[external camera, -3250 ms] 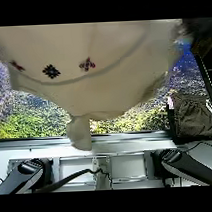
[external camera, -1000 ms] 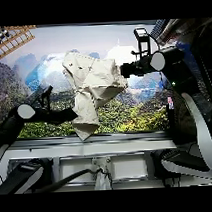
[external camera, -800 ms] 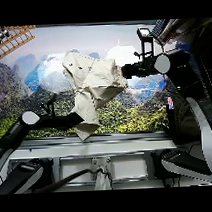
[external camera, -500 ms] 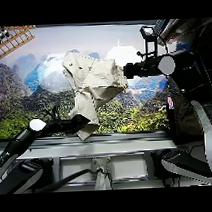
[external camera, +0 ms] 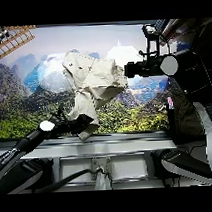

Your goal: Fold the clothes and pants, and hang the long-sleeved shirts on hangers.

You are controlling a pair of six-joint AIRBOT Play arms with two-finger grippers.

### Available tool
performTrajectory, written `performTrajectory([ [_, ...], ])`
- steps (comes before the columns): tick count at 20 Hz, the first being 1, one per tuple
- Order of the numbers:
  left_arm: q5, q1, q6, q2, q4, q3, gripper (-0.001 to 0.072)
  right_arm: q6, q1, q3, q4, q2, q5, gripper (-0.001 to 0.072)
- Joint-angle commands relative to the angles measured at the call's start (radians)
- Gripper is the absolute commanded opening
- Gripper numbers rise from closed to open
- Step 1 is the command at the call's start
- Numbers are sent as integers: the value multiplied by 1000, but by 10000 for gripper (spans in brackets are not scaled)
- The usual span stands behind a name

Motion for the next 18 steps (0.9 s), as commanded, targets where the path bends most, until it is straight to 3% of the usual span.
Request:
performTrajectory([
  [1, 105, -6, 0, -13, -40, 0, 471, 0, 1, 0, -2, 1, -6, 435],
  [4, 155, -6, -1, -24, -45, 2, 448, 0, 1, 0, -2, 1, -8, 435],
  [6, 156, -7, 2, -63, -70, 11, 334, 0, 1, 0, -2, 1, -8, 435],
  [7, 153, -10, 3, -85, -88, 19, 324, 0, 1, 0, -2, 1, -8, 435],
  [9, 148, -13, 6, -112, -96, 46, 34, 0, 1, 0, -2, 1, -6, 435],
  [12, 143, -3, 112, -90, -95, 103, 9, 0, 1, 0, -10, 1, -5, 435],
  [16, 142, 77, 410, 103, -93, 207, 7, 6, 0, -28, -79, 1, 6, 433],
  [18, 141, 157, 436, 208, -46, 247, 6, 21, -9, -112, -131, 0, -12, 396],
])
